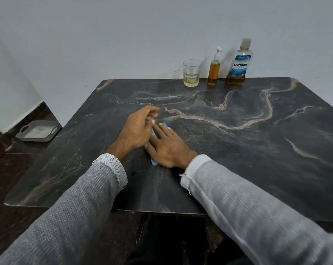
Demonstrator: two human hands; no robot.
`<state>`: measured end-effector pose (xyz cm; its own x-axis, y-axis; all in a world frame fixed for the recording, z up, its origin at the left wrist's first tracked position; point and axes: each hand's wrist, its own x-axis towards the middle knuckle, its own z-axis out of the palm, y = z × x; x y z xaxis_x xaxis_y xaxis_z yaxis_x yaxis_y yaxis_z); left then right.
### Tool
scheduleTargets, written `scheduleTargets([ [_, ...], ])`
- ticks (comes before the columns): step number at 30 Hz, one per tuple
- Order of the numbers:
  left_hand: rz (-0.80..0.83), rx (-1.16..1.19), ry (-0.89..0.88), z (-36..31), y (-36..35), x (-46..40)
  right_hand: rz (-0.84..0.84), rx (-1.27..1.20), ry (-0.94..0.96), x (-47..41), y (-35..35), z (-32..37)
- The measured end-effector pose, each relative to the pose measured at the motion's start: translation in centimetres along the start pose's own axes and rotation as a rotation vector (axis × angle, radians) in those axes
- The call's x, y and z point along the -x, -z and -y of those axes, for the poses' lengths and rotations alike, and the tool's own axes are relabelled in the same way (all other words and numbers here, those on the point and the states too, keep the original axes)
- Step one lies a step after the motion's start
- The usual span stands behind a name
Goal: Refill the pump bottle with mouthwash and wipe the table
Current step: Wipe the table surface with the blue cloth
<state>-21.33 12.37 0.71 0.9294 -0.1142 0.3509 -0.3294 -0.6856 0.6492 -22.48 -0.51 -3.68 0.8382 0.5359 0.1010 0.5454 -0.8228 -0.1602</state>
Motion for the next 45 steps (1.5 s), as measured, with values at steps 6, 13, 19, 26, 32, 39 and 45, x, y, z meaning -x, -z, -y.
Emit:
scheduleTargets([
  [6,0.011,-0.012,-0.009,-0.5,0.4,0.8,0.02,-0.005,-0.103,7.8,0.7,-4.9],
  [13,0.002,-0.034,0.0,-0.4,1.5,0.9,0.007,-0.009,-0.358,2.9,1.8,-8.5],
  [19,-0.007,-0.006,0.006,-0.8,0.9,0.7,0.117,0.001,-0.167,-2.2,0.8,-2.6],
  [26,0.037,-0.025,-0.018,-1.8,-0.6,0.1,0.059,-0.013,0.121,3.9,0.5,-0.1],
  [32,0.106,-0.058,-0.033,-2.8,-2.9,-0.5,0.059,-0.005,-0.036,10.3,1.7,-6.2],
  [39,0.279,-0.175,-0.063,-3.6,-5.7,-1.2,0.047,-0.008,-0.418,8.2,3.6,-16.3],
  [45,0.412,-0.236,-0.045,-4.6,-7.3,-1.8,0.038,-0.004,-0.427,4.9,3.5,-15.9],
])
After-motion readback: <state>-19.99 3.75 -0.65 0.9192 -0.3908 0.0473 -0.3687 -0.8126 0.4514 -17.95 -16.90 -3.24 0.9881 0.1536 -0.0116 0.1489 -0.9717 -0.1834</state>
